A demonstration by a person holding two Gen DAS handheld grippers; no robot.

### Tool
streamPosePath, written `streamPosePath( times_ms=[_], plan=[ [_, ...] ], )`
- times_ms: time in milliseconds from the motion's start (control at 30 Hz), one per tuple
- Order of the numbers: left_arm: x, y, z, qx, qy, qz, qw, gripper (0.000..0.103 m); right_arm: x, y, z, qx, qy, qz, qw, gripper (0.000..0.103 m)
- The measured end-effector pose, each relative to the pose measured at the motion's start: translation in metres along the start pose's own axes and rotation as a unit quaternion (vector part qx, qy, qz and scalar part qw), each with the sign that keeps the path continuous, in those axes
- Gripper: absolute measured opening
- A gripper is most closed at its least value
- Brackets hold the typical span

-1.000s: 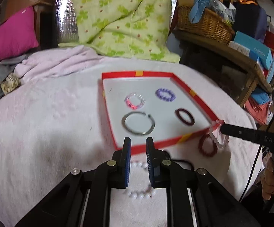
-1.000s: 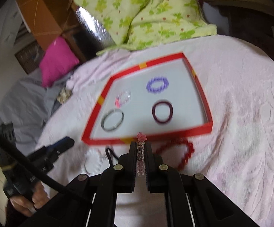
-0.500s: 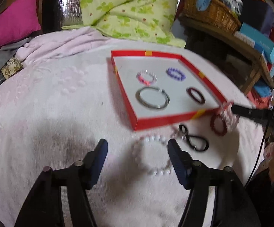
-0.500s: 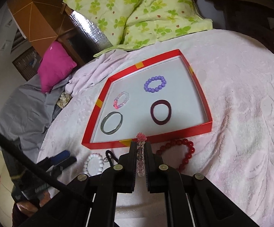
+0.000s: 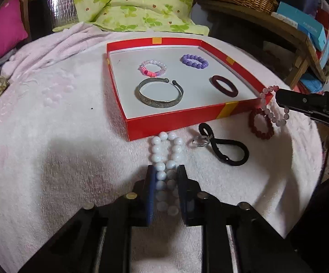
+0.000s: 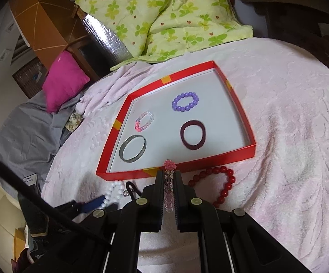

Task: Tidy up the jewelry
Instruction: 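Carry the pearl bracelet into the tray with the left tool while the right carries the crystal bracelet there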

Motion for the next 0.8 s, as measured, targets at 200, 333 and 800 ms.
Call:
streamPosePath(
  times_ms=[200,333,800],
  plan=[
    [0.001,0.005,0.01,0.012,-0.014,-0.005,0.9998,0.01,0.014,-0.009,0.009,-0.004,-0.023,-0.009,1.0,0.008],
    [0.006,0.004,0.029,-0.022,-0.025,0.003,0.9994,0.009,0.026,-0.012,0.012,-0.008,-0.038,-0.008,0.999,0.008],
    [0.038,0.003,0.075,-0.078,-0.089,0.023,0.9927,0.009,0.057,-0.02,0.006,-0.015,-0.056,-0.005,0.998,0.008]
  ],
)
Point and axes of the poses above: each gripper's, at about its wrist camera, not at the fingertips, and z roughly against the way its jaws point, y to its left, x to its top, the point moved 8 cm from there along -z, roughly the way its jaws point, and after that the axes turned 10 degrees about x, right-handed, at the moved point
